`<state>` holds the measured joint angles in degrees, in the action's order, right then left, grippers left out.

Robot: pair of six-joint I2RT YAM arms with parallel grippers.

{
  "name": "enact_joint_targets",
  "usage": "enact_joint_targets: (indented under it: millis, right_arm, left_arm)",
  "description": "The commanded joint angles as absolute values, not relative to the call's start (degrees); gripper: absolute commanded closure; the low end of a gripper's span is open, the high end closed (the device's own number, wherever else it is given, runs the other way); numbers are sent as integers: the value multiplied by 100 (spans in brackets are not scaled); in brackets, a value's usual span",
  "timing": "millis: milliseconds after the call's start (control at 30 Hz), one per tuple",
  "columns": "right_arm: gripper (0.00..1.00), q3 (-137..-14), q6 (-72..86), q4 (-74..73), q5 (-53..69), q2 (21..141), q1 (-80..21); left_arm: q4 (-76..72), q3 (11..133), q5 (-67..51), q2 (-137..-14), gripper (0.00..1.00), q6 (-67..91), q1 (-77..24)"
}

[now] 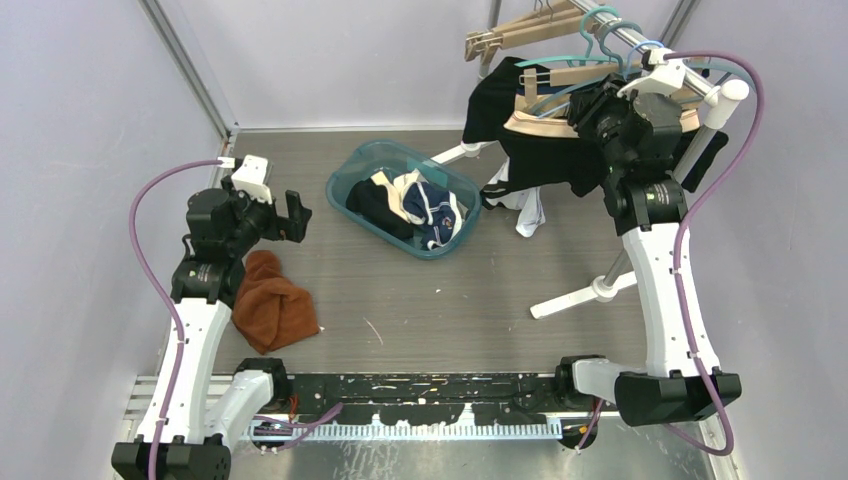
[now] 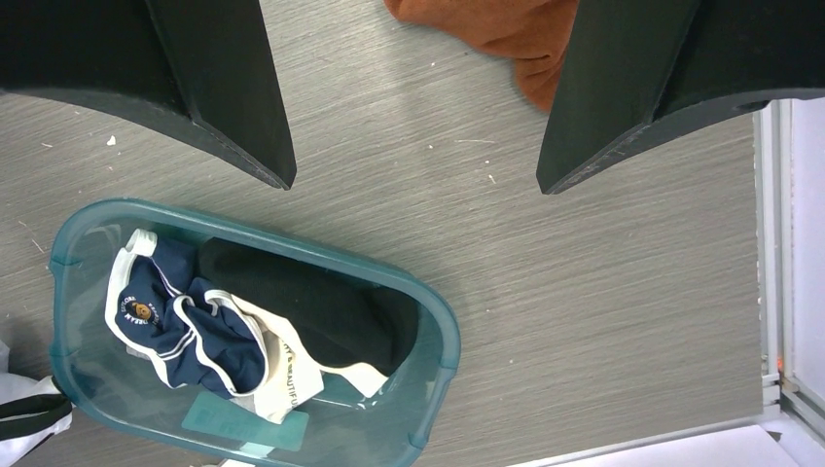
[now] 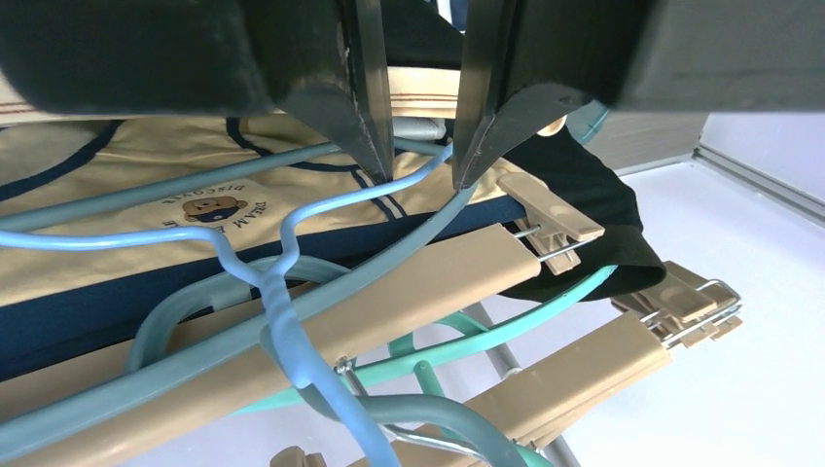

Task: Remove the underwear clipped to the hanger
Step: Pick up the hanger from the clothesline.

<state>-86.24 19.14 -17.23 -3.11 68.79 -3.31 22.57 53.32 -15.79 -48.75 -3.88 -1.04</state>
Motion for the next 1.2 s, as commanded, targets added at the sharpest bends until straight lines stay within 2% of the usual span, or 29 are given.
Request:
enact_joint_targets:
  millis: [0, 500, 900, 1167]
  right_arm:
    - [67, -8835, 2119, -1314, -202, 6979, -360]
    - [85, -8814, 2153, -1405, -146, 6711, -360]
    - [93, -8973, 2177, -1669, 255, 6520, -355]
    - [94, -8806, 1998, -1931, 690, 6259, -356]
  left_arm:
    - [1944, 5318, -1675, -4759, 2, -422, -123]
    - [1942, 5292, -1705, -4727, 2, -431, -123]
    - [1960, 5284, -1721, -4709, 2, -456, -123]
    - [1951, 5275, -1764, -4744, 2, -457, -126]
